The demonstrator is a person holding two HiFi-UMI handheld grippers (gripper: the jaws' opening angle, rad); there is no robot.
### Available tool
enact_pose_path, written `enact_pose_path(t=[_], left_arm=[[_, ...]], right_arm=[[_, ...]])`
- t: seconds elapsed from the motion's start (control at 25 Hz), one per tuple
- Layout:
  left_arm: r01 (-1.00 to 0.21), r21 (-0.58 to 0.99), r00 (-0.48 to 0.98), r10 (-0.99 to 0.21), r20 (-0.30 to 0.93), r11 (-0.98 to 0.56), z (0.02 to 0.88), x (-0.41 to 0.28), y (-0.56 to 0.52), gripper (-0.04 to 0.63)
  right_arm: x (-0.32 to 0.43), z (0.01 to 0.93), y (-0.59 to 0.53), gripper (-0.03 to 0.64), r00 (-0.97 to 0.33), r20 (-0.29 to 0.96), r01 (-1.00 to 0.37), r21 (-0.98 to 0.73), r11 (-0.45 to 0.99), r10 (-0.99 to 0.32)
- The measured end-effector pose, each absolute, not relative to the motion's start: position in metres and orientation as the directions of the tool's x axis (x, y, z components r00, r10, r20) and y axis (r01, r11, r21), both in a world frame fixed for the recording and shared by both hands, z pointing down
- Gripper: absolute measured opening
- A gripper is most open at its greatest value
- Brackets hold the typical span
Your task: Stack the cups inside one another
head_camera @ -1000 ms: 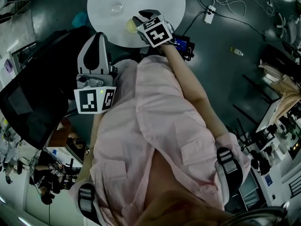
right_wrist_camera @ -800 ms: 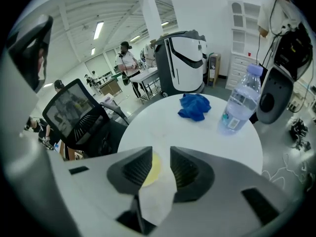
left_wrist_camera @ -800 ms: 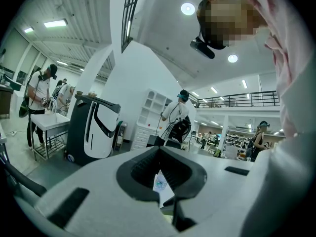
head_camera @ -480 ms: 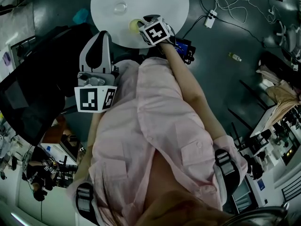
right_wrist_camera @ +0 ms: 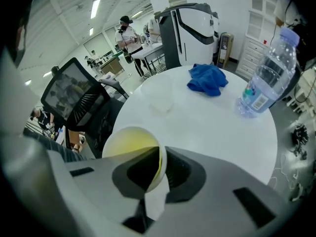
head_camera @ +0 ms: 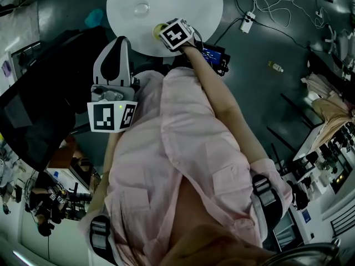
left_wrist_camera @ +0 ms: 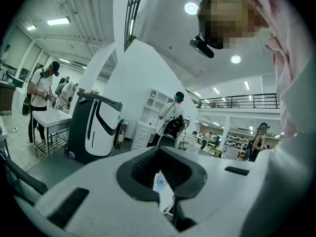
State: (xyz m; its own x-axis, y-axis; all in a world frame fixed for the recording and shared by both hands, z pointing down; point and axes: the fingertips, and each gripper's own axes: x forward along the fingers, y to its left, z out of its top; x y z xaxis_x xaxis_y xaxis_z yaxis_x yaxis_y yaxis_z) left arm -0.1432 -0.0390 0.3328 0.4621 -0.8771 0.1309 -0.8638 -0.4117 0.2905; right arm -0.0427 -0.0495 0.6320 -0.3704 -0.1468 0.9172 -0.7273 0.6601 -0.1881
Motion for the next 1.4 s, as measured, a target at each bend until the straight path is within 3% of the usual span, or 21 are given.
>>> enact_pose_path(t=[0.68, 1.4], left_arm=[[-0.846, 0.299, 0.494, -0.860, 0.126, -0.442, 0.336, -0.145, -0.035, 0.015], [-0.853, 0.261, 0.492, -0.863, 0.113, -0.452, 0.324, -0.095, -0.017, 0.016]], right_arm=[[-0.041, 0.587, -0.070, 0.040, -0.420, 0.847, -0.774, -0.147, 0.615, -0.326], [0.011, 0.451, -0.094, 0.040, -0.503, 0.553, -0.839, -0.130, 0.528, -0.664]])
